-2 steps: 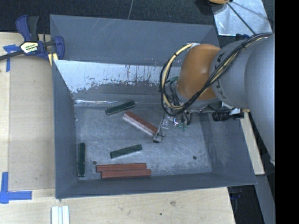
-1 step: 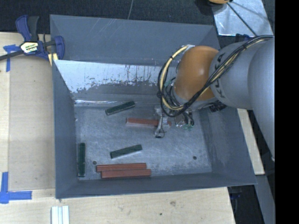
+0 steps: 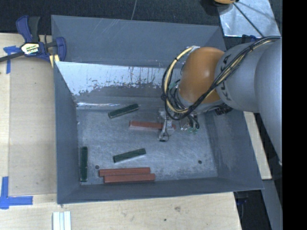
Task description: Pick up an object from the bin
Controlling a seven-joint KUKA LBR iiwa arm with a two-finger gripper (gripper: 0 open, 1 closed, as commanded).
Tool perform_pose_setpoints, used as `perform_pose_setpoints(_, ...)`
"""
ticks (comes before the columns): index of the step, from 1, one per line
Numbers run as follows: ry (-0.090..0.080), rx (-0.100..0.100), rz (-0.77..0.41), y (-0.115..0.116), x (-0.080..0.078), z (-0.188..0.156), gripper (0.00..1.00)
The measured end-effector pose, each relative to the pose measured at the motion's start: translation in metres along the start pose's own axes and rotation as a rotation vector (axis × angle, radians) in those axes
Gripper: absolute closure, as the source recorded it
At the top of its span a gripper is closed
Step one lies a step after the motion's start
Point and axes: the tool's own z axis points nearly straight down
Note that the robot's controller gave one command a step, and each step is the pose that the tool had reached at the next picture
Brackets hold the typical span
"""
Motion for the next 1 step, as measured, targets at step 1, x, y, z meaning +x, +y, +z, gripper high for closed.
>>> perform_pose_setpoints(1,0.0,0.0,0.0,-0.0001,0.0001,-0.0016,1.0)
